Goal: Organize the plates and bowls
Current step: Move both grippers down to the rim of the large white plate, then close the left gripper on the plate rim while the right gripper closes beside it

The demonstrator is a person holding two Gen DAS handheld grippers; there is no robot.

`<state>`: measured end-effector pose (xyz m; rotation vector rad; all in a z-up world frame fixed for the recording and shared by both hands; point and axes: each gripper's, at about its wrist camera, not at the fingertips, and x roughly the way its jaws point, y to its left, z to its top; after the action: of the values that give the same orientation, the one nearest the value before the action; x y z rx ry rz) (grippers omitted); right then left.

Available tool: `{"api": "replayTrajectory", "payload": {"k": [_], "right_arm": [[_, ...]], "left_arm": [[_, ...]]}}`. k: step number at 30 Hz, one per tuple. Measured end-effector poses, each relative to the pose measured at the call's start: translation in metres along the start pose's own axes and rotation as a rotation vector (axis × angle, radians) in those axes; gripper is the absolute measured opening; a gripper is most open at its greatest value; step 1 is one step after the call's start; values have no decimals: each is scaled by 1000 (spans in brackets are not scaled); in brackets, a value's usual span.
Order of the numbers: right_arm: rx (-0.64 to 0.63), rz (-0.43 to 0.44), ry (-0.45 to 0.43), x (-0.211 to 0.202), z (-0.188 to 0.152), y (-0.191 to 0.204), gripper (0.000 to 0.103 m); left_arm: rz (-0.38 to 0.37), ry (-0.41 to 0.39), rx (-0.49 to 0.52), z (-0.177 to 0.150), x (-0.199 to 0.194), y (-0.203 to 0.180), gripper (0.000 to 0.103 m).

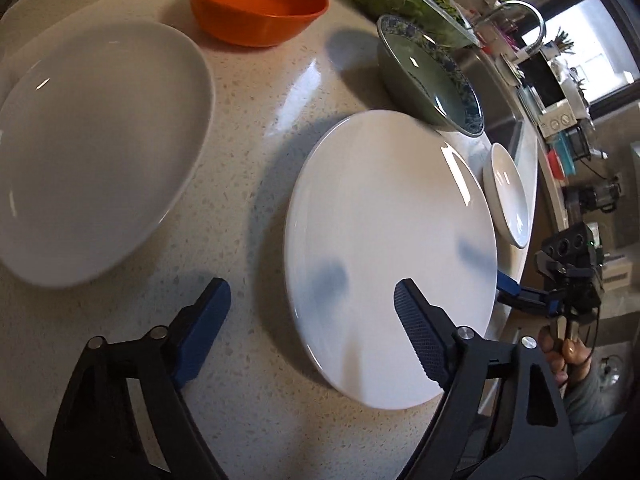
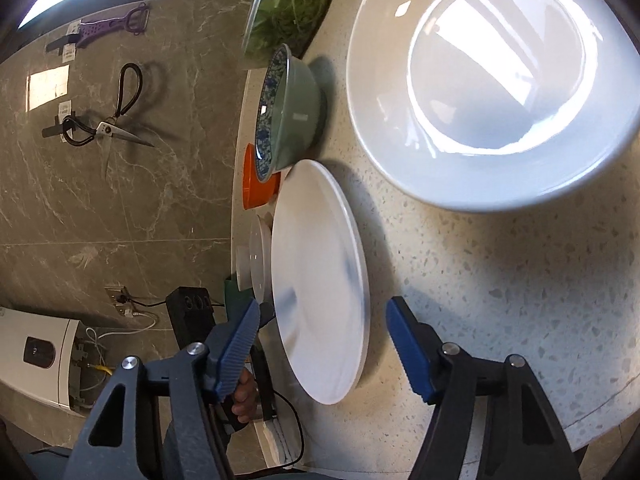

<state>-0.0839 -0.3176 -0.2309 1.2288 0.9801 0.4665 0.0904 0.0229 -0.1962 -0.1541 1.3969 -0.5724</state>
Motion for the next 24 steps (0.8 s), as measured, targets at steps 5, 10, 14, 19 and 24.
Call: {"api": "replayTrajectory", "payload": {"k": [5, 10, 14, 19, 24], "right_arm": [[-6, 14, 8, -1, 9, -4, 59], [-16, 3, 26, 1, 14, -6, 49], [-9, -14, 34, 3, 16, -7, 46], [7, -33, 22, 3, 19, -8, 43], [-34, -72, 65, 15, 19, 1, 42]], "left_arm": [[-19, 29, 29, 18, 5, -1, 81], [-53, 66, 68, 29, 11, -6, 54], [-56, 94, 77, 37, 19, -10, 32], [-83, 109, 52, 35, 15, -2, 32], [-93, 117, 60, 28, 9, 4, 32]]}}
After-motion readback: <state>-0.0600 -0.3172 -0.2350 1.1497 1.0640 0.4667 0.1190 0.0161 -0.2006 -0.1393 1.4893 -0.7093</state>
